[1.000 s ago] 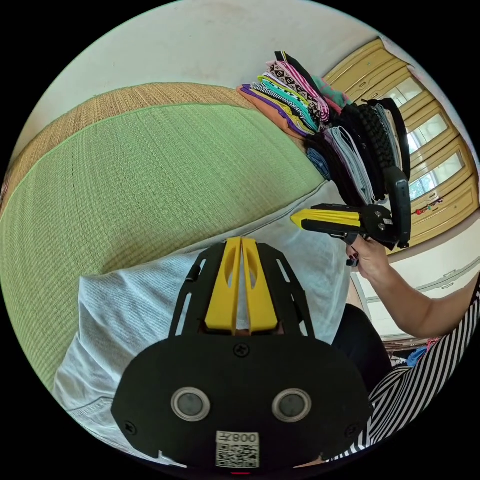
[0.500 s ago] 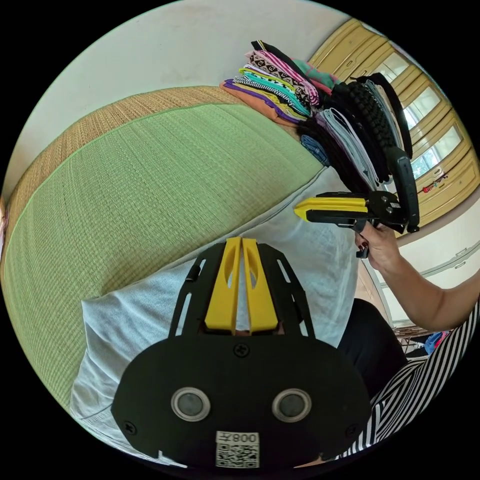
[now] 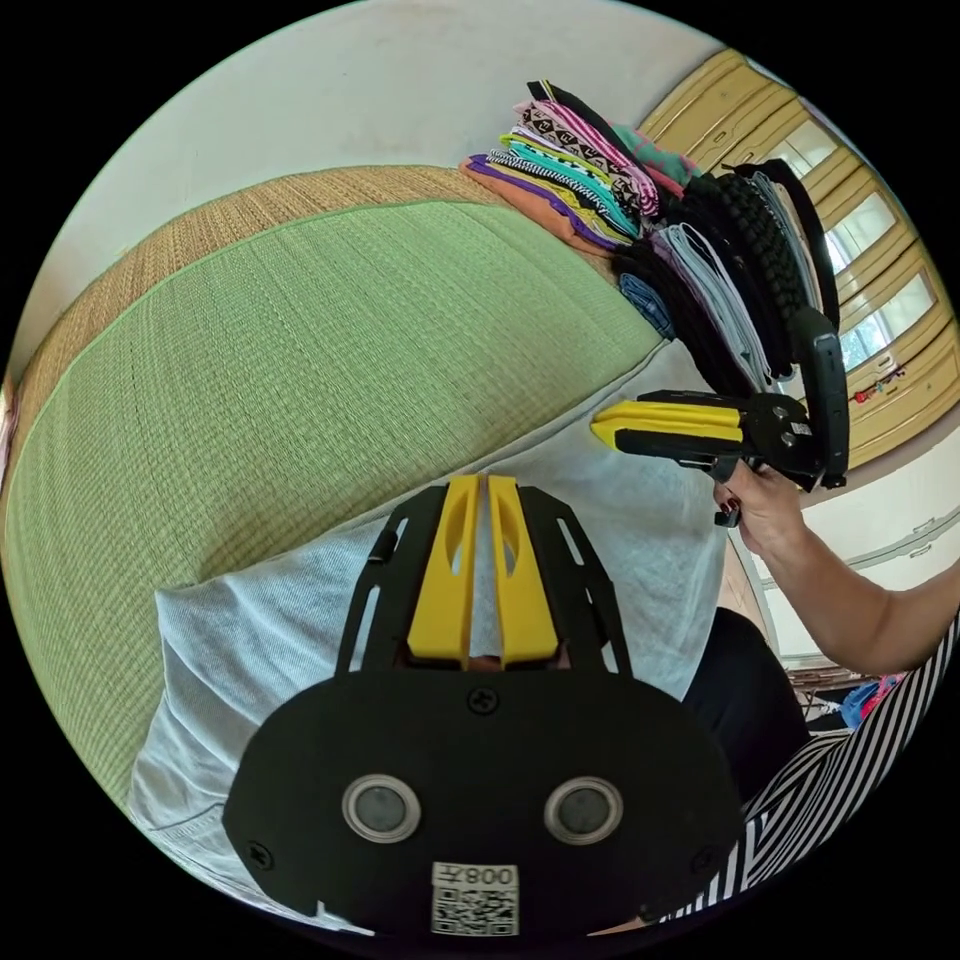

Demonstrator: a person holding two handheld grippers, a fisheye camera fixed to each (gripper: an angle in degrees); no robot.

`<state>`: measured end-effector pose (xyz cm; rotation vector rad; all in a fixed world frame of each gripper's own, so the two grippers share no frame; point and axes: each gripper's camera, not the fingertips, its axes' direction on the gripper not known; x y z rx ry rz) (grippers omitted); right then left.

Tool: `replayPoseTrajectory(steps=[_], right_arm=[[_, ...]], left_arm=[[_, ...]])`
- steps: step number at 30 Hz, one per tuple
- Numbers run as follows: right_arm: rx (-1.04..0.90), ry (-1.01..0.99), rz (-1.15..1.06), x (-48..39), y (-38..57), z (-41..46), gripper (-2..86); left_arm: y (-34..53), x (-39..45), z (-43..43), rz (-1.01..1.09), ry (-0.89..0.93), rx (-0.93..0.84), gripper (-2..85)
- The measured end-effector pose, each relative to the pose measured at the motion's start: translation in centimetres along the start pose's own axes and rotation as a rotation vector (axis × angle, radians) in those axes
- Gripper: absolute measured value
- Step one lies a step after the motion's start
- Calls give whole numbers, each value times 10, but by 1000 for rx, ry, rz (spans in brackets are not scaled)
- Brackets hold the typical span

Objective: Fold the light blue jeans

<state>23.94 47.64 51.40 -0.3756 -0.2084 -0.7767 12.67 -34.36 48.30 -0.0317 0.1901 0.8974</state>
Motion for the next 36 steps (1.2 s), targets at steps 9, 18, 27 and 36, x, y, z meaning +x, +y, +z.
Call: replayPoseTrajectory(steps=[9, 18, 27, 36], right_arm=[[57, -3, 10, 19, -1, 3, 7], [50, -186, 124, 67, -8, 23, 2], [67, -175, 201, 105, 11, 38, 1], [105, -239, 223, 124, 23, 56, 2]], left_arm=[[25, -20, -33, -115, -131, 123, 9], [29, -67, -9, -321, -134, 70, 1], [18, -57, 14, -341, -128, 85, 1], [-13, -17, 59, -237, -94, 13, 4]])
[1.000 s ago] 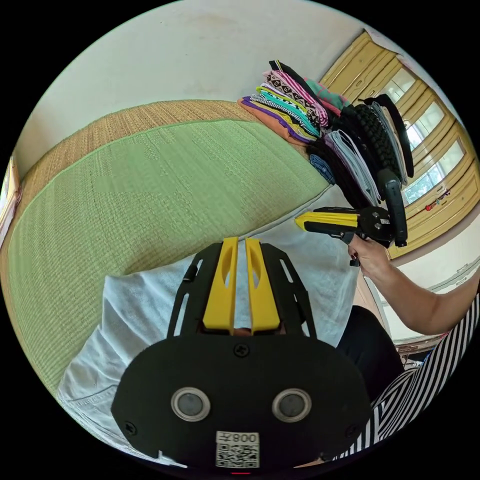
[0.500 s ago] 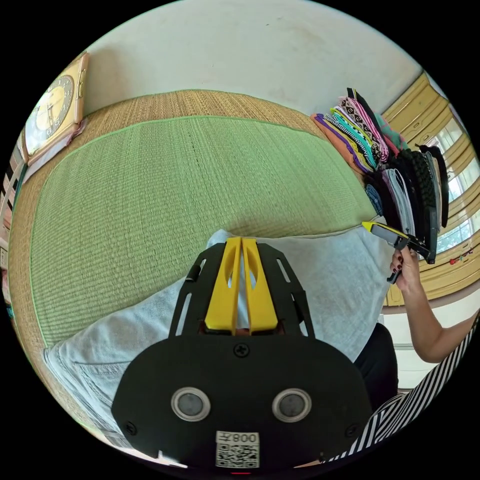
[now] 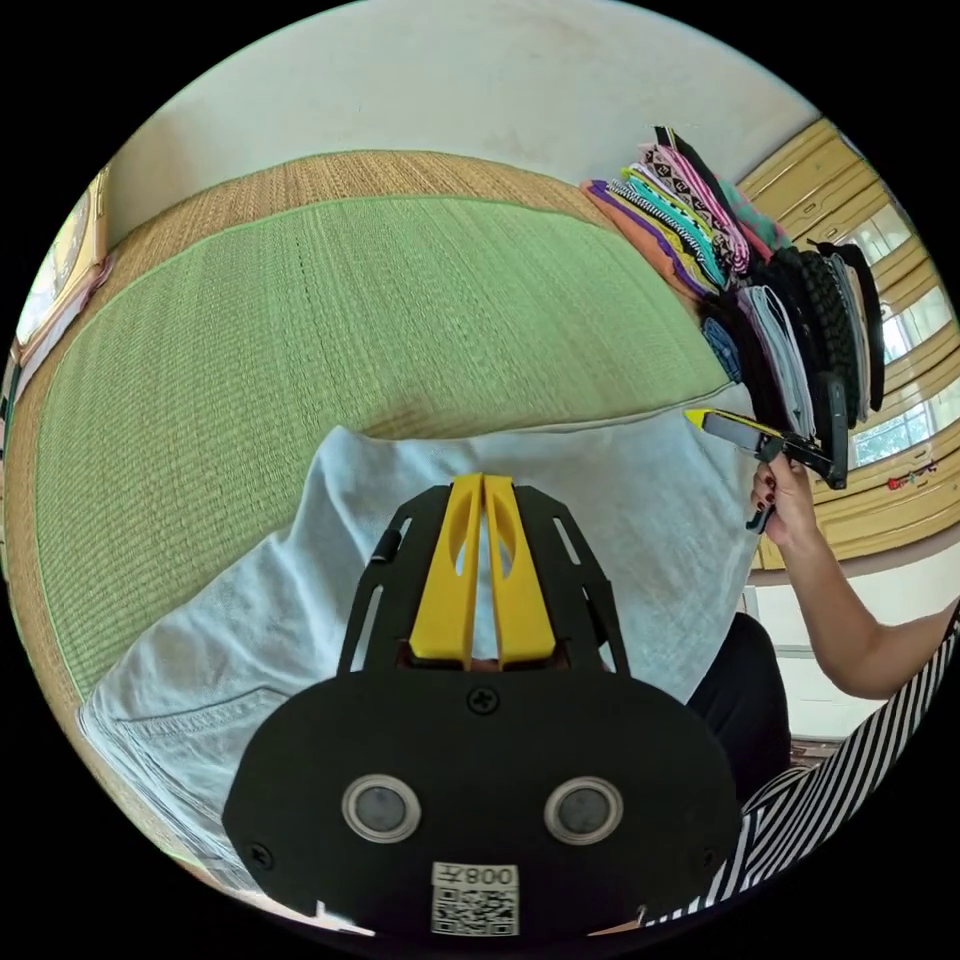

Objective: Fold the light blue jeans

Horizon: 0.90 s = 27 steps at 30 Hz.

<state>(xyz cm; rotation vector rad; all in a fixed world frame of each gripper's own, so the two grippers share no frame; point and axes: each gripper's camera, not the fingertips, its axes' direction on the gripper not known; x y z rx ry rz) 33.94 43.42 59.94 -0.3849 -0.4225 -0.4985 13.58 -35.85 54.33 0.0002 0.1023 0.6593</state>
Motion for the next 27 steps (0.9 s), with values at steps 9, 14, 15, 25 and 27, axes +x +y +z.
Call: replayPoseTrajectory(steps=[9, 14, 15, 25, 27], right_arm=[[258, 24, 319, 99, 98, -74, 41], [332, 62, 565, 167, 163, -94, 79], [336, 65, 606, 180, 173, -95, 83], [342, -57, 657, 228, 190, -69, 88], [343, -74, 637, 232, 192, -65, 85]], left_arm=[[-49, 83, 41, 250, 348, 17, 51], [-91, 156, 93, 424, 421, -99, 81], [-101, 174, 105, 457, 433, -117, 85], [-172, 280, 188, 599, 412, -255, 105], [-188, 299, 203, 614, 409, -261, 111]])
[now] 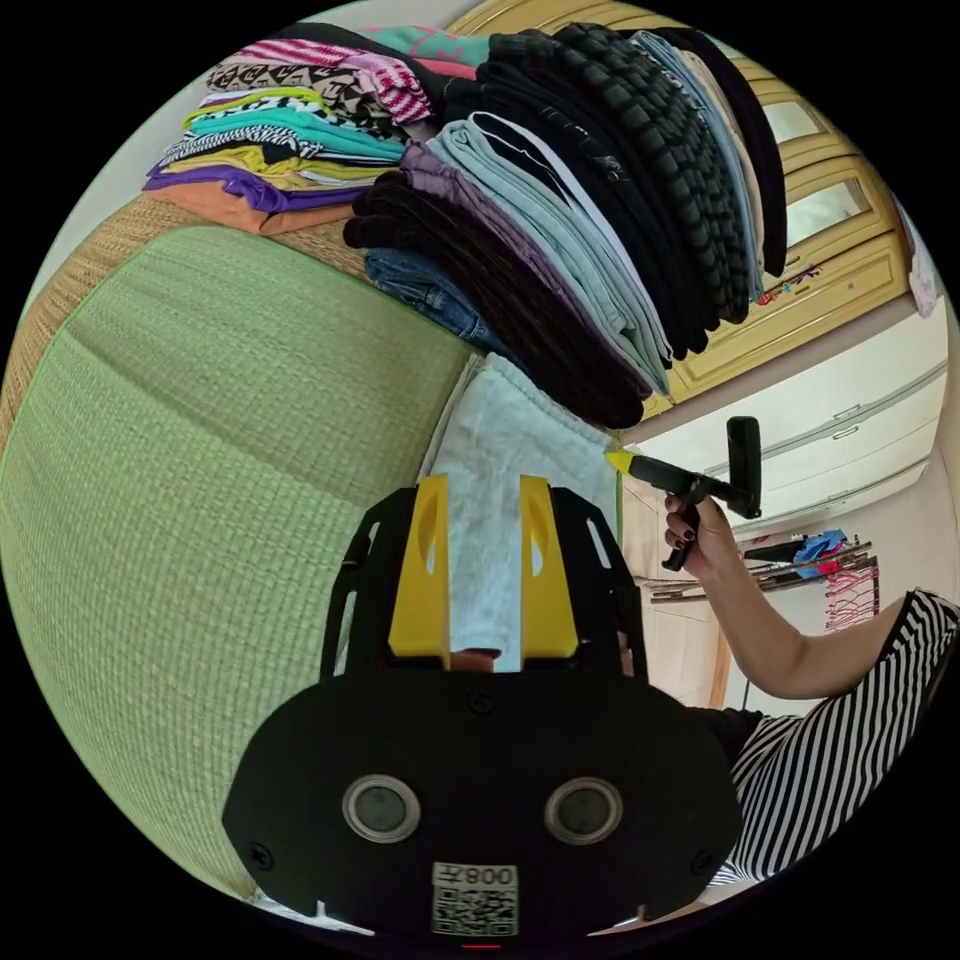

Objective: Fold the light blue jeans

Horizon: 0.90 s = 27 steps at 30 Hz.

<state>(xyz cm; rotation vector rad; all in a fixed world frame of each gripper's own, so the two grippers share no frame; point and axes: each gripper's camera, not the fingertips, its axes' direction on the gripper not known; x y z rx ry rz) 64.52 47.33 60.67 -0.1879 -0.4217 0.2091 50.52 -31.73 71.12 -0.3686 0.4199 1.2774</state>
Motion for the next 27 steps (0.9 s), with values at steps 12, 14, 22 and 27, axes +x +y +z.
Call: replayPoseTrajectory(steps=[12, 14, 22, 27], right_arm=[[-8, -97, 2, 26, 1, 13, 63], [-13, -130, 12, 30, 2, 16, 59], [-13, -203, 32, 44, 7, 11, 48], [14, -274, 32, 43, 13, -5, 47]], left_arm=[[-83, -4, 63, 18, -6, -99, 72], [-83, -2, 64, 26, -14, -94, 58], [-82, 5, 51, 23, 72, -76, 30], [-75, 25, 24, 102, 55, -70, 27]])
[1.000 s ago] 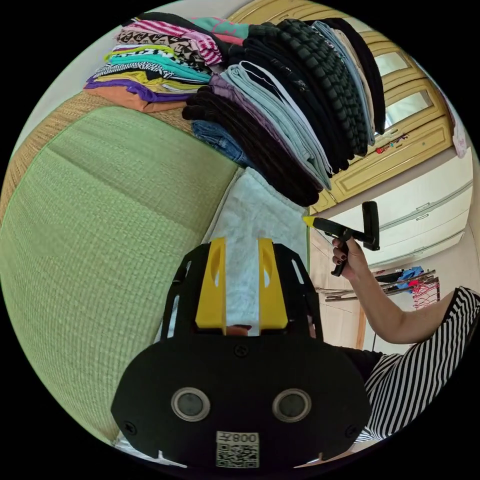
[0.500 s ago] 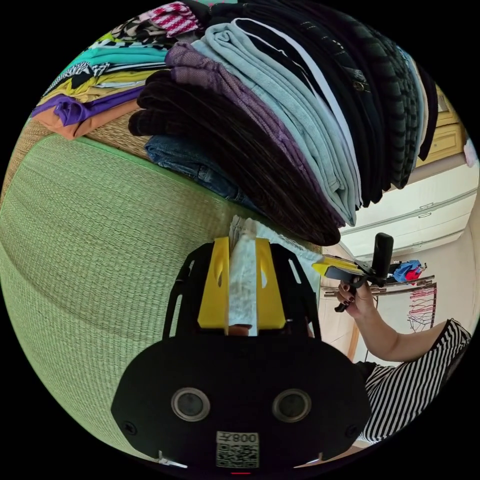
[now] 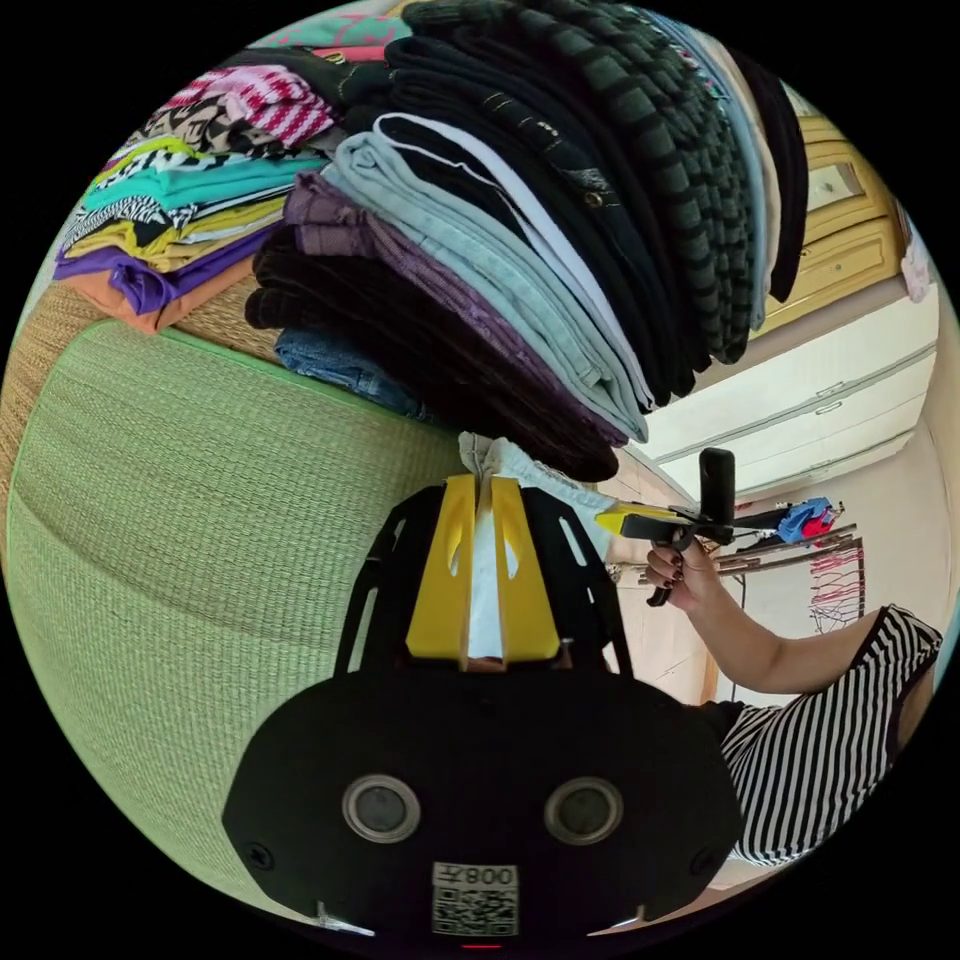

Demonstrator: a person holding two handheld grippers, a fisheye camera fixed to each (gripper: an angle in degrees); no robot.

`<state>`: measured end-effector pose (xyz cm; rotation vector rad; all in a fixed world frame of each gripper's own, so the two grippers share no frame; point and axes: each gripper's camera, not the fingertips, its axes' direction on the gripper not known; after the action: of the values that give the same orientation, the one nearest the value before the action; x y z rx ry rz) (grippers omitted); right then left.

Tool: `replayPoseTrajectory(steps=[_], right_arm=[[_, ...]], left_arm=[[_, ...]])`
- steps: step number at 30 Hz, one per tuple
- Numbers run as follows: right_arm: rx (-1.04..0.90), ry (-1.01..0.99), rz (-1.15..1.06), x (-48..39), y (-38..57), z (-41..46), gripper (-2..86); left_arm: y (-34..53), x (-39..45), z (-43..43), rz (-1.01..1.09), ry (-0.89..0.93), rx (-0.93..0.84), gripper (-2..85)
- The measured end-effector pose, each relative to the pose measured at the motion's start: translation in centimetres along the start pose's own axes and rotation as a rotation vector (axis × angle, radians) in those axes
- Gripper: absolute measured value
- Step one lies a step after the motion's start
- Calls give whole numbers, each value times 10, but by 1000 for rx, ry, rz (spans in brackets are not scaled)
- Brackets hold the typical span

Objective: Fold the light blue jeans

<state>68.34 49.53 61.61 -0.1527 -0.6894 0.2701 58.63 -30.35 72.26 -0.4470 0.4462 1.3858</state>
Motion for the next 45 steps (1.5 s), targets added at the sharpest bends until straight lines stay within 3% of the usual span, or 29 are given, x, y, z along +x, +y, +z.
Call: replayPoseTrajectory(steps=[11, 19, 32, 39, 45], right_arm=[[8, -125, -205, -87, 23, -27, 45], [-169, -226, -422, -183, 66, 5, 42], [-603, -148, -594, -266, 135, 143, 38], [-776, -64, -615, -282, 149, 202, 42], [-838, -5, -625, -299, 147, 221, 57]], left_arm=[[59, 42, -86, 119, -60, 60, 27], [172, 46, -158, 72, -64, 155, 27], [361, -22, -187, -269, 13, 182, 18], [441, -59, -188, -514, 80, 321, 3], [472, -37, -179, -497, 128, 369, 1]])
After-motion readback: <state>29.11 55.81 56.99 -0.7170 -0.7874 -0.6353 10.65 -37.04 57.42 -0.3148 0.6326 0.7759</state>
